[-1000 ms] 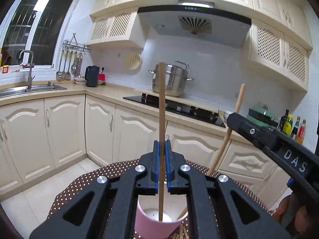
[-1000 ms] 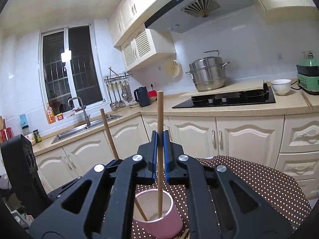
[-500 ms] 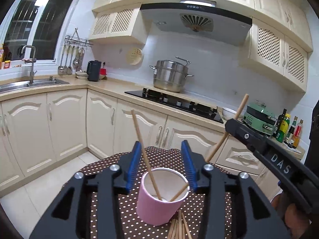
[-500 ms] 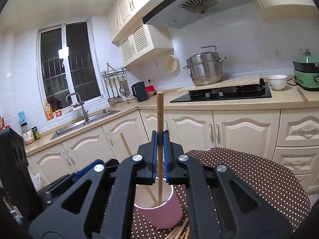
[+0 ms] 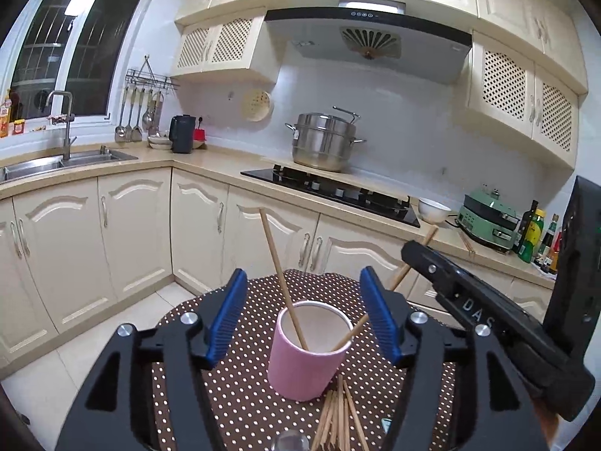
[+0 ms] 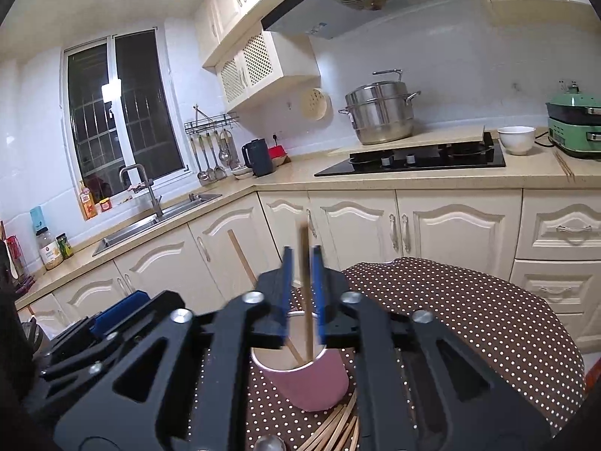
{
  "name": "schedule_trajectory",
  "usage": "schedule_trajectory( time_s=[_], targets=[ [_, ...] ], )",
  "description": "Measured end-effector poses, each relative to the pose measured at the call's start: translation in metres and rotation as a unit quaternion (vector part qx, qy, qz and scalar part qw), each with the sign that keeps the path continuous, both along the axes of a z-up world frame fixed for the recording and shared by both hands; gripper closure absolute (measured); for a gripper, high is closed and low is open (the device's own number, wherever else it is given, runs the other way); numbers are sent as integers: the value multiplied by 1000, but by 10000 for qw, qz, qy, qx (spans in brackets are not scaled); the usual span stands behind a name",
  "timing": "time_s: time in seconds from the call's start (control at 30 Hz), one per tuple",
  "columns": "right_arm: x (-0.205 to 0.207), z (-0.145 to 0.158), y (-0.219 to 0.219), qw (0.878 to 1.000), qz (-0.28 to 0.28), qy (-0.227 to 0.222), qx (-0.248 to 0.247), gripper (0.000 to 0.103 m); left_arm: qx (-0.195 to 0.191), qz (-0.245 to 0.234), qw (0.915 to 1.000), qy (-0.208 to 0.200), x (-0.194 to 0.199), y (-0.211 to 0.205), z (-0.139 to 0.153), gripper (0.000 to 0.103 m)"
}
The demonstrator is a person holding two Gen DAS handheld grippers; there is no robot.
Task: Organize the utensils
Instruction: 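Lower left gripper onto the metal spoon while right gripper returns to the pile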
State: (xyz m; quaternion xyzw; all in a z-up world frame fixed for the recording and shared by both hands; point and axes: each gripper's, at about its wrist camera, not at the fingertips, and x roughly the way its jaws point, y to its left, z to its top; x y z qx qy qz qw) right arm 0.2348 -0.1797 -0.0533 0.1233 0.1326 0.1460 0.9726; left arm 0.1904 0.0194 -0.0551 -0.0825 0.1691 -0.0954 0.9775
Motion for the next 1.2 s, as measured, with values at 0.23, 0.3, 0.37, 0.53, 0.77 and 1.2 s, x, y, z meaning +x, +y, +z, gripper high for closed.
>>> schedule_trajectory(
  time_s=[0.23, 0.3, 0.37, 0.53, 0.77, 1.2],
  targets=[
    [-16, 6, -13, 9999, -112, -74, 85, 51, 210, -124, 9988, 427, -8, 7, -1, 40],
    [-21, 6, -21, 9998, -169, -56, 112, 49, 357, -190, 9969, 679, -9, 9, -6, 40],
    [-25, 3, -28, 9997, -213, 0, 81, 48, 516, -218, 9941, 933, -9, 11, -13, 40],
    [-31, -17, -39, 9990, -272, 356, -74, 47, 892, -386, 9803, 1719, -6, 11, -45, 40],
    [-21, -65, -40, 9864, -94, 1540, -571, 45, 1219, -766, 9398, 3101, 2, 9, -111, 41],
    [-15, -94, -38, 9669, 144, 2367, -947, 45, 1590, -816, 9120, 3692, 3, -1, -149, 71]
  ],
)
